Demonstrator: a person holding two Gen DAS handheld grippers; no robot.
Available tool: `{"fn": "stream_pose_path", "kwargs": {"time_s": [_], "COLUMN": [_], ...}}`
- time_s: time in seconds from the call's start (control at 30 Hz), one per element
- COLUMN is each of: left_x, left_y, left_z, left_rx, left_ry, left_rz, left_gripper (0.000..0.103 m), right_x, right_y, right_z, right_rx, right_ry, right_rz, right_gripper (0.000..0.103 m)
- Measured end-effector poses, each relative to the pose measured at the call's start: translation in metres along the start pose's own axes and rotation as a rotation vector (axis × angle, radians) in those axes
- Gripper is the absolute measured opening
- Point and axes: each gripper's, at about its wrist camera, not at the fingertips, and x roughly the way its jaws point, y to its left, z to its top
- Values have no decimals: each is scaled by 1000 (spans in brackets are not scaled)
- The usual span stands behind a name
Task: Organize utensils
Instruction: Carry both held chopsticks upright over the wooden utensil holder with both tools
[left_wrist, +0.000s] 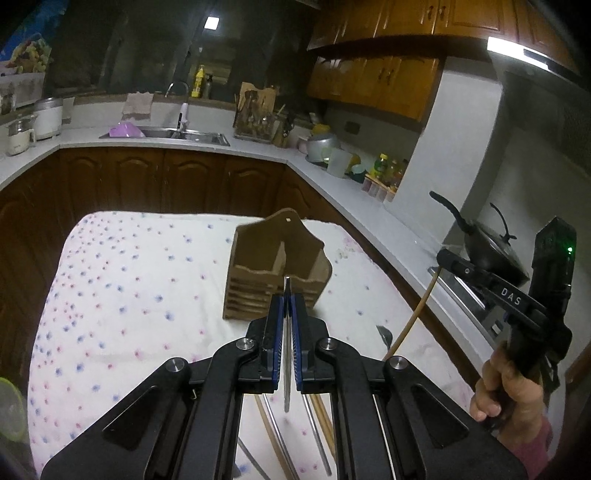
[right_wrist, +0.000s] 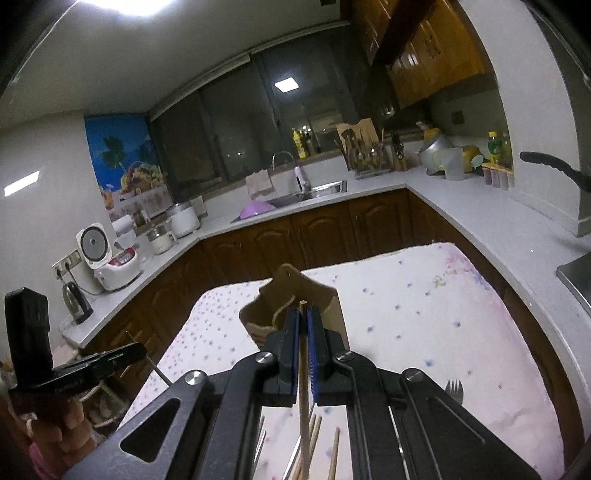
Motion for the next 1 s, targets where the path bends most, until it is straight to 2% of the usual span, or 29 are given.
{"fn": "stream_pose_path", "kwargs": {"time_s": [0.2,0.37,0.53,0.7,0.83,1.0], "left_x": [4,4,8,23,55,101], "left_y": [3,5,15,25,38,52], "left_z": [26,61,100,126,129,112], "left_rx": [18,32,-3,-17,-51,-84], "left_ry": [-60,-134,-207,-275,-279,-217], "left_rz": [29,36,38,78,98,129], "left_gripper": [4,4,4,4,4,4], "right_x": [12,22,34,55,81,113], "right_y": [1,3,3,1,-4,-14], "right_z": [23,54,84,103,98,75], "right_rx": [16,32,46,37,33,38], "right_ry": [-69,-158,-246,-288,-272,-252], "right_rz": [-6,-8,-17,-41,-64,-78], "right_gripper": [4,4,4,4,4,5]}}
